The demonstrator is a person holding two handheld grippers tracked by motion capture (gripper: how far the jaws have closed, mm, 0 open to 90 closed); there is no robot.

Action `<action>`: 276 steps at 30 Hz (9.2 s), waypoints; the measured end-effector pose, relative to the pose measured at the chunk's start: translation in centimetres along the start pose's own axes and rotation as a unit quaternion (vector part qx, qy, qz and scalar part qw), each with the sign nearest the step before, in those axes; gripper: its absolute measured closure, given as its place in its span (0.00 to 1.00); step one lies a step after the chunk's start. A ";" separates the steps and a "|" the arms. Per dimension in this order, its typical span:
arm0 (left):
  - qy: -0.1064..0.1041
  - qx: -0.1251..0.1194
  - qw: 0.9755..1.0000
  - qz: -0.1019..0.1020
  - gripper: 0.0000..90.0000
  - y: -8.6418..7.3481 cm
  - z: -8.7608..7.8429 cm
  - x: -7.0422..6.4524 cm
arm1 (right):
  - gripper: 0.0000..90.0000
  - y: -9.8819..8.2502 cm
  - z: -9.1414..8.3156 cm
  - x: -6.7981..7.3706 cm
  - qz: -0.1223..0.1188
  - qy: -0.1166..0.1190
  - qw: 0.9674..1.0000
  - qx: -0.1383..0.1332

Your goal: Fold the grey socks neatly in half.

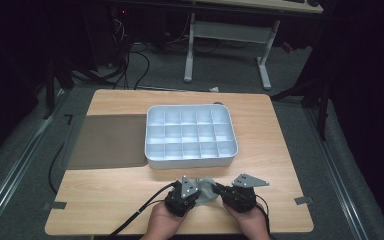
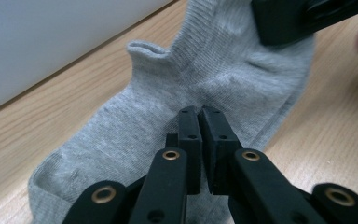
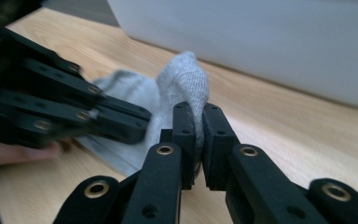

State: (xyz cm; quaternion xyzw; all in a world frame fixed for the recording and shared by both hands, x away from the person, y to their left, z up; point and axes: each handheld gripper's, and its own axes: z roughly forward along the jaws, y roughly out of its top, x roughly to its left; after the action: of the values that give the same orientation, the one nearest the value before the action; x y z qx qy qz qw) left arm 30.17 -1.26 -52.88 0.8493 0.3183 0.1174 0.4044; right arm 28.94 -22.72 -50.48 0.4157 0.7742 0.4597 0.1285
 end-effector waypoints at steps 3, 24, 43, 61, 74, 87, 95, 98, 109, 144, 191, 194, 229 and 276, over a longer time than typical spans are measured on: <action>0.002 -0.002 1.000 0.003 0.94 0.2 0.3 -0.4 | 0.96 0.4 -0.3 0.8 -0.009 0.010 1.000 -0.015; -0.032 -0.027 0.993 -0.110 0.65 -4.3 -4.8 5.5 | 0.95 0.6 0.2 1.6 -0.022 0.008 1.000 0.000; -0.066 -0.030 0.993 -0.098 0.87 -4.4 -4.7 5.4 | 0.95 2.4 4.1 6.4 -0.079 -0.021 0.996 0.031; -0.065 -0.024 0.993 -0.094 0.81 -4.3 -4.5 5.2 | 0.75 2.5 4.3 6.8 -0.079 0.009 0.997 0.022; -0.096 -0.033 0.987 -0.123 0.67 -4.6 -5.4 5.8 | 0.80 0.1 4.9 6.6 -0.081 -0.015 0.995 0.062; -0.096 -0.009 0.988 -0.124 0.90 -5.0 -5.2 6.0 | 0.96 1.2 5.4 7.1 -0.096 -0.007 0.994 0.050; -0.091 -0.006 0.989 -0.121 0.92 -5.0 -5.1 5.8 | 0.96 1.3 5.9 8.0 -0.113 0.014 0.992 0.049; -0.088 -0.004 0.989 -0.118 0.93 -4.9 -5.1 5.8 | 0.96 0.8 6.2 7.9 -0.108 0.017 0.993 0.054; -0.091 -0.013 0.987 -0.130 0.78 -5.0 -5.6 6.6 | 0.97 -0.1 6.8 8.0 -0.116 0.021 0.991 0.062; -0.027 -0.053 0.997 -0.053 0.99 -3.3 -3.9 4.9 | 0.98 1.5 3.5 6.2 -0.088 0.032 0.996 0.010; 0.013 -0.040 0.999 -0.015 0.98 -3.7 -4.2 3.1 | 0.97 -0.2 5.7 4.6 -0.066 0.029 0.995 0.062; 0.012 -0.038 0.999 -0.017 0.98 -3.7 -4.2 3.1 | 0.95 -0.2 5.6 4.7 -0.065 0.024 0.996 0.060; 0.019 -0.033 0.999 -0.016 0.98 -3.6 -4.0 2.5 | 0.92 0.3 4.1 6.0 -0.017 0.023 0.999 0.044; 0.034 -0.033 0.999 -0.005 0.98 -3.3 -3.6 1.5 | 1.00 0.1 4.9 6.3 -0.054 -0.002 0.998 0.011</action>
State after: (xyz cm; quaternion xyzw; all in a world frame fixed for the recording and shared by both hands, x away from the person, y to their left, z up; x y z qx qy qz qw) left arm 28.16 3.47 -53.16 0.8296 0.3320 0.1543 0.4216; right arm 27.99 -14.94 -51.90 0.3757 0.8003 0.4427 0.1497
